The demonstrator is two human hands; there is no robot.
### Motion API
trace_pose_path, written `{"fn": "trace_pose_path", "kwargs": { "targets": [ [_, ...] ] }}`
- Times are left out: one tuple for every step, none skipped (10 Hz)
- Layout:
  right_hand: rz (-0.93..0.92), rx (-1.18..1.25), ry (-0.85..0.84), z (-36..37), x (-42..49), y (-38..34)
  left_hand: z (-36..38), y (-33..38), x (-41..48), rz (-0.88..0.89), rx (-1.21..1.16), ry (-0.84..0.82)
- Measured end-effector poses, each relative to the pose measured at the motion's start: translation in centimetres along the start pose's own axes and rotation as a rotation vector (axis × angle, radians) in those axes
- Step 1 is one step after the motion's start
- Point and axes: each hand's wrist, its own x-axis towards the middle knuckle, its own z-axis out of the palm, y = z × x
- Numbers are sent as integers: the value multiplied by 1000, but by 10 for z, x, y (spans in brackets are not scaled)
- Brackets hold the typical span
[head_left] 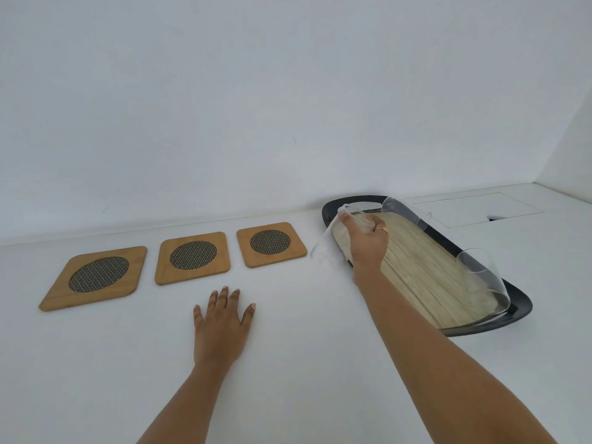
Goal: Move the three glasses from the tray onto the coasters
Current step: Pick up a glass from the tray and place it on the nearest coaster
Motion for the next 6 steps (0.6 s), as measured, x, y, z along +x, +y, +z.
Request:
{"fn": "trace_pose_path", "kwargs": {
  "targets": [
    [412,345,-156,1,-9,4,0,0,0,-2,-4,-6],
    [620,486,-296,2,-14,15,-1,0,1,-1,-2,-5],
    [700,597,-311,6,-17,22,0,1,1,0,0,-1],
    [824,734,-300,10,-21,25,-1,1,0,-1,-2,2],
    [931,827,-316,10,-26,29,-1,0,0,-1,6,3],
    [932,789,-424,12,-28,33,-1,1,0,1,12,8]
  ]
}}
